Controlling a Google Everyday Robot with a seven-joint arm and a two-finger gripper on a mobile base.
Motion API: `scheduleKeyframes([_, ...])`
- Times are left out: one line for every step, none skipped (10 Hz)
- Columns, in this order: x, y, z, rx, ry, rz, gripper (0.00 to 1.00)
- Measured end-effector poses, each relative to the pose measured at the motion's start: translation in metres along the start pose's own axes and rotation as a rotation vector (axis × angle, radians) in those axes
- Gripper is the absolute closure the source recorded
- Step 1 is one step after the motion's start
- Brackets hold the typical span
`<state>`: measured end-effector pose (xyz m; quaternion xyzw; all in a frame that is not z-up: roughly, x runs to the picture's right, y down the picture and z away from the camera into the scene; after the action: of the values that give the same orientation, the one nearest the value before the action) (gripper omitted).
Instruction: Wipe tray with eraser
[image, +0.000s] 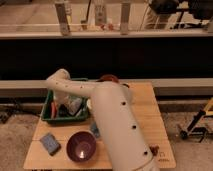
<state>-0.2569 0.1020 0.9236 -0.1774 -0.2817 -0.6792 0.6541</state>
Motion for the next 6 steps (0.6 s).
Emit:
scheduleKeyframes([-0.005, 0.009, -0.001, 0.003, 0.000, 0.018, 1.00])
scheduleKeyframes([-0.009, 0.016, -0.002, 0.005, -0.001, 0.032, 1.00])
scheduleKeyframes([-0.009, 0.021, -0.002, 0.002, 0.000, 0.047, 1.00])
scheduleKeyframes([-0.009, 0.025, -0.003, 0.000, -0.001, 0.058, 1.00])
scheduleKeyframes([-0.007, 0.030, -0.003, 0.000, -0.003, 0.071, 1.00])
scheduleKeyframes([0.003, 0.037, -0.003, -0.005, -0.001, 0.084, 1.00])
